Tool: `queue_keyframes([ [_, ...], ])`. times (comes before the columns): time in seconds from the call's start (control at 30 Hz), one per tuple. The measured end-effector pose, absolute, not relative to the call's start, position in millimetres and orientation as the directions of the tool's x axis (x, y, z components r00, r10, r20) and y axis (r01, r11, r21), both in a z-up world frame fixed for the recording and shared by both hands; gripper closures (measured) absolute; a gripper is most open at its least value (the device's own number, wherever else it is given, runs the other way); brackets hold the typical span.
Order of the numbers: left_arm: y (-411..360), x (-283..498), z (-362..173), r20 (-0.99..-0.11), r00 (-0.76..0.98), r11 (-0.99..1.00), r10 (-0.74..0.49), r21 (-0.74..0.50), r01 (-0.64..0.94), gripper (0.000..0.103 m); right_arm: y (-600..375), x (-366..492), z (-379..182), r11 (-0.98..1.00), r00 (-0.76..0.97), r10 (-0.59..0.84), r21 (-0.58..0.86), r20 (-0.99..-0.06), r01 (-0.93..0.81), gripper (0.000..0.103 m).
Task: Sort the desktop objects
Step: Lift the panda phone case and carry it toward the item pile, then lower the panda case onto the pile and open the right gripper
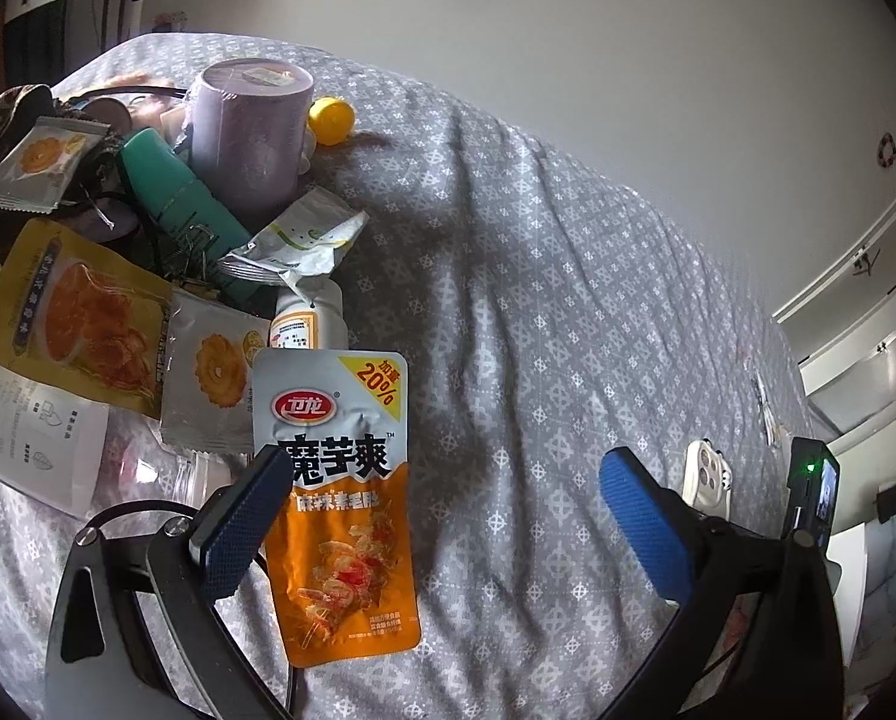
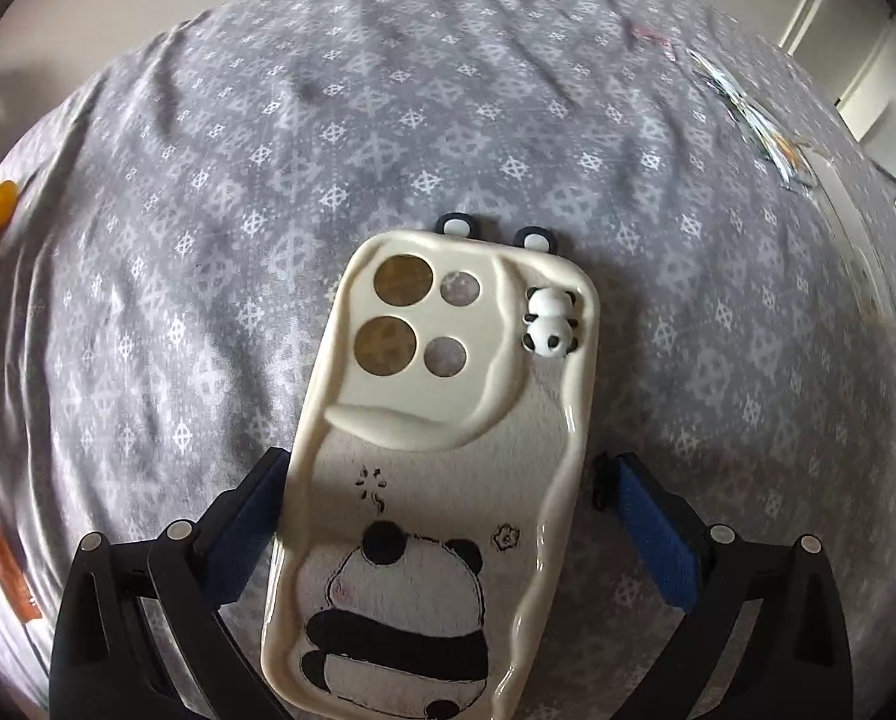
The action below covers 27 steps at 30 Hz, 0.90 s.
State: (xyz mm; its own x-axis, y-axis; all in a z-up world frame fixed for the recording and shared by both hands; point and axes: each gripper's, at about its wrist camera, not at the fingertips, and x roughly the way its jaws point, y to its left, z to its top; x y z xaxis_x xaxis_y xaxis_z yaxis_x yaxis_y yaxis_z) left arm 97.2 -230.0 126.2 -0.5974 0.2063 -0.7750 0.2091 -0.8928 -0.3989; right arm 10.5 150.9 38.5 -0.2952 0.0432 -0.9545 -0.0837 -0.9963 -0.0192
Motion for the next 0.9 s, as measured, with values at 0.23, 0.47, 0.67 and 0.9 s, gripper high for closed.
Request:
queue_keyframes([
  [0.23,-256.0,108.2,141.8,-0.719,-0.667,-0.853,0.196,-0.461,0.246,0.0,120.9,12.5,95.0,-0.998,-0.389,-0.055,0.064,-0.92,-0.011,0.018],
  [0.47,-320.1,147.9,164.7,-0.602,-0.799,-0.719,0.002,-0.556,0.417,0.0,-41.2,-8.6,185.8,-0.967,-0.524,-0.199,0.078,-0.828,0.244,0.018],
  [0.67,-371.9,183.7,167.3,-0.546,-0.811,-0.541,-0.21,-0.626,0.562,0.0,-169.6,-19.3,212.4,-0.907,-0.534,-0.272,0.027,-0.801,0.421,0.018],
  [0.9,-400.9,193.3,147.9,-0.547,-0.798,-0.418,-0.253,-0.682,0.6,0.0,-281.2,-29.4,193.1,-0.836,-0.469,-0.329,0.022,-0.82,0.549,0.018],
])
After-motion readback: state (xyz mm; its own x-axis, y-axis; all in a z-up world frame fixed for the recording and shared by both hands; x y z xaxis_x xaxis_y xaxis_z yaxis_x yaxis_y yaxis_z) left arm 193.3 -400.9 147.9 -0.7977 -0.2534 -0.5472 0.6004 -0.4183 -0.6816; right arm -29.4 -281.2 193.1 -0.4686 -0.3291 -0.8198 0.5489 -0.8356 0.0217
